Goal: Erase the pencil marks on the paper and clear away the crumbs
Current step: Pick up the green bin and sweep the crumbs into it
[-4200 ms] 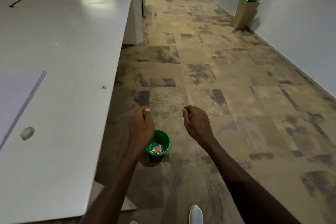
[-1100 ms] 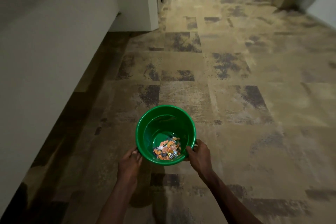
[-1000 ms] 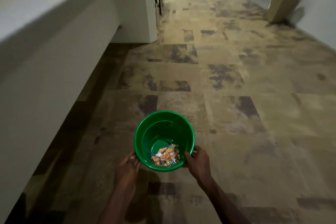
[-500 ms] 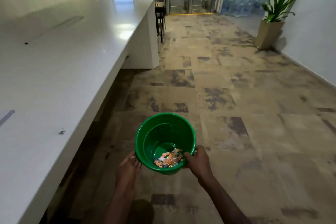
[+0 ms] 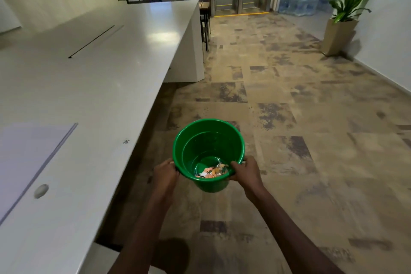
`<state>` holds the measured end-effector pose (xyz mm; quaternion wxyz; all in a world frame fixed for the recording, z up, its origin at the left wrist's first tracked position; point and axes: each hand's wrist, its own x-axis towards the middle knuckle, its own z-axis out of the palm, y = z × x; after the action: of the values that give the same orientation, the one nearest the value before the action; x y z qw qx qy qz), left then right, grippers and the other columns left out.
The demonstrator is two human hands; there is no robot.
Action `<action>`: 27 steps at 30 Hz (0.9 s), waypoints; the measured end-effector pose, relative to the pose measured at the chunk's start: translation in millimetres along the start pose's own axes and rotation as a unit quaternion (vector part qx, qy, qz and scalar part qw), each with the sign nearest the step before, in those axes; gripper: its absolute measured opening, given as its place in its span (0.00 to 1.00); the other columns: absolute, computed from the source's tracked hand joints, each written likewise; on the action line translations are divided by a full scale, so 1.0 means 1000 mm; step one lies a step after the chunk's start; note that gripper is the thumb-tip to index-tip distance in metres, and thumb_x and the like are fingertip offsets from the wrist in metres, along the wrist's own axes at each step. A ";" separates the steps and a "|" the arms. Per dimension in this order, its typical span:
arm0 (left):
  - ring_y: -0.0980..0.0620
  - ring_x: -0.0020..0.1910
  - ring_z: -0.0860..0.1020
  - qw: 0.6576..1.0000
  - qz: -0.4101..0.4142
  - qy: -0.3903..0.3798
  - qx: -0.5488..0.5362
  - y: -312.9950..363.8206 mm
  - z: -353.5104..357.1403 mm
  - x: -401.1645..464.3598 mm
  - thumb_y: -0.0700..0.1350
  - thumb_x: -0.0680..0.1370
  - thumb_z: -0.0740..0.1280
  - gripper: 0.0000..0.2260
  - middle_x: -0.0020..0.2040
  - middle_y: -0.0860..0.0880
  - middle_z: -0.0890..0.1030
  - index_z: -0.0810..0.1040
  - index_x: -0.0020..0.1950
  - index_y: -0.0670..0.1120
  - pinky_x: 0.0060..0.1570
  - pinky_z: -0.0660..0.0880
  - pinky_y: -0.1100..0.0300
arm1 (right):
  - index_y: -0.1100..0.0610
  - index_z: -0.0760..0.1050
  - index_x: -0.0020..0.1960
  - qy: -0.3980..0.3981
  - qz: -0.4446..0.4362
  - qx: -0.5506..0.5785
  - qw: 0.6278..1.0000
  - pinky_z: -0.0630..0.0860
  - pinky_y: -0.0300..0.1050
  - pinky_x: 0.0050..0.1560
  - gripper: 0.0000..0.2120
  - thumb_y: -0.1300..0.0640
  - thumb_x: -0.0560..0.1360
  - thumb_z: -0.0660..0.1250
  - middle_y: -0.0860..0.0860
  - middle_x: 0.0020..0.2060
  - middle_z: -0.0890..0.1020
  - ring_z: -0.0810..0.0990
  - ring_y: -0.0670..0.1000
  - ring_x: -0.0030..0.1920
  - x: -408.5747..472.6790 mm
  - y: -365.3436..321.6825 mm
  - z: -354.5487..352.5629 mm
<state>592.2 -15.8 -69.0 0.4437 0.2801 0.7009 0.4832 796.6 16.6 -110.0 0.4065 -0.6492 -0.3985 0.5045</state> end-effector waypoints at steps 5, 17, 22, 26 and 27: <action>0.51 0.39 0.80 0.992 0.090 0.003 0.088 0.022 -0.018 -0.016 0.36 0.77 0.62 0.11 0.40 0.47 0.84 0.83 0.46 0.45 0.34 0.73 0.61 | 0.60 0.71 0.57 -0.001 -0.007 0.007 1.000 0.86 0.55 0.42 0.10 0.64 0.77 0.67 0.60 0.52 0.81 0.86 0.58 0.47 -0.007 -0.010 0.020; 0.42 0.60 0.77 0.931 0.264 0.027 0.252 0.054 -0.068 -0.005 0.37 0.82 0.58 0.14 0.60 0.41 0.80 0.76 0.66 0.40 0.53 0.68 0.57 | 0.59 0.70 0.58 0.019 -0.011 0.029 0.999 0.86 0.55 0.42 0.11 0.65 0.77 0.67 0.60 0.53 0.79 0.85 0.57 0.48 -0.018 -0.019 0.073; 0.43 0.70 0.71 0.919 0.291 0.068 0.256 0.068 -0.105 0.035 0.38 0.83 0.57 0.17 0.70 0.41 0.73 0.70 0.72 0.39 0.69 0.64 0.55 | 0.58 0.69 0.56 0.042 -0.018 0.018 0.999 0.86 0.59 0.44 0.10 0.65 0.77 0.67 0.61 0.52 0.80 0.85 0.58 0.47 -0.020 -0.022 0.091; 0.43 0.73 0.66 0.919 0.269 0.086 0.276 0.069 -0.133 0.062 0.37 0.83 0.54 0.19 0.74 0.41 0.69 0.66 0.75 0.40 0.72 0.60 0.54 | 0.58 0.69 0.56 0.057 -0.018 0.011 0.998 0.86 0.59 0.43 0.10 0.64 0.78 0.67 0.60 0.52 0.80 0.86 0.58 0.46 -0.020 -0.020 0.101; 0.43 0.74 0.66 0.918 0.262 0.084 0.285 0.068 -0.139 0.069 0.36 0.83 0.54 0.19 0.74 0.41 0.68 0.65 0.75 0.40 0.72 0.59 0.53 | 0.58 0.70 0.57 0.059 -0.018 0.010 0.998 0.86 0.58 0.43 0.10 0.64 0.78 0.67 0.60 0.52 0.80 0.86 0.57 0.46 -0.021 -0.020 0.103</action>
<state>434.7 6.4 -11.1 0.1422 0.5267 0.7452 0.3834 690.0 17.0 -101.4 0.4446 -0.6662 -0.3806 0.4622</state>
